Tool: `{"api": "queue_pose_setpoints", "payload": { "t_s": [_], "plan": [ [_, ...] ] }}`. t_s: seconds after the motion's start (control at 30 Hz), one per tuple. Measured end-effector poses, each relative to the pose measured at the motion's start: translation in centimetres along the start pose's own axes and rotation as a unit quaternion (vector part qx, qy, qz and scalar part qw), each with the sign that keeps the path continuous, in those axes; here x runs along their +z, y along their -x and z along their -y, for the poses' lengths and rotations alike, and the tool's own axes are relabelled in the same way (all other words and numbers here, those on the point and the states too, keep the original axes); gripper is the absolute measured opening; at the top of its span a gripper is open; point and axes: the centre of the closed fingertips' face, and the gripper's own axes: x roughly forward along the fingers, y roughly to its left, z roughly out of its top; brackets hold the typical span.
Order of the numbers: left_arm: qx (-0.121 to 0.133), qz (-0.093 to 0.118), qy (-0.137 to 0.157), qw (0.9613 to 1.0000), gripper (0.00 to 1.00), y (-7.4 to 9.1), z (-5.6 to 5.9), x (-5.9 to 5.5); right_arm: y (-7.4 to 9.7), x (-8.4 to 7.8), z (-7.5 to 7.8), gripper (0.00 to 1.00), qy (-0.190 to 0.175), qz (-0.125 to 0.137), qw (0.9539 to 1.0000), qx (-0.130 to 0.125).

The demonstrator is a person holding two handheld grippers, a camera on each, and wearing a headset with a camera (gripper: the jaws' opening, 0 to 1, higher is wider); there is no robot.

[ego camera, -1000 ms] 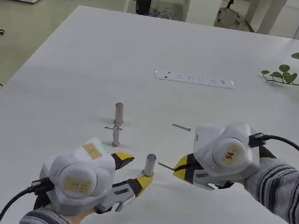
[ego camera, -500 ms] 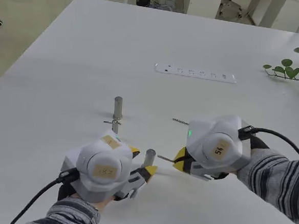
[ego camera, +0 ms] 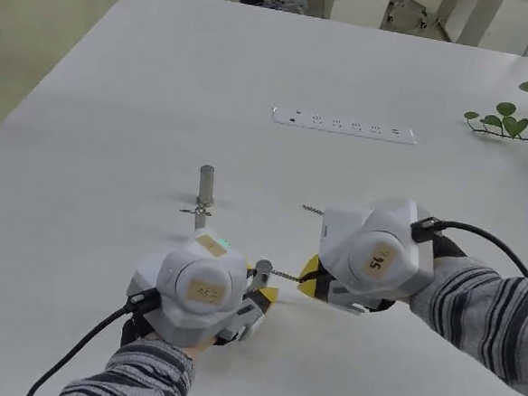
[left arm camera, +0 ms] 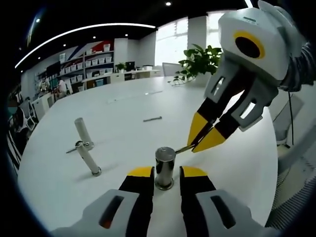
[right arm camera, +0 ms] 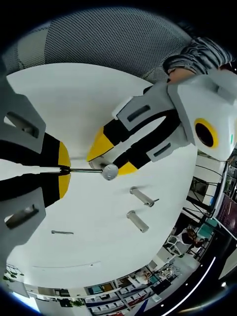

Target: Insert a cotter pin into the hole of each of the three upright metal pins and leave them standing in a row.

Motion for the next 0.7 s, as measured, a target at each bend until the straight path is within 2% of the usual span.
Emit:
{"api": "queue_pose_setpoints", "payload": {
  "t_s": [0.2,0.53,0.7],
  "plan": [
    [0.006,-0.009,-0.001,0.9999,0.13,-0.3,-0.3,-0.5,0.1,0.1,0.0,0.0,0.004,-0.003,1.0,0.0],
    [0.009,-0.003,-0.006,0.9999,0.1,-0.5,-0.4,-0.5,0.6,0.4,0.1,0.0,-0.004,-0.002,1.0,0.0],
    [0.01,0.003,-0.004,0.9999,0.1,-0.4,-0.4,-0.5,0.7,1.3,0.0,0.0,-0.004,0.01,0.9999,0.001]
  ]
}}
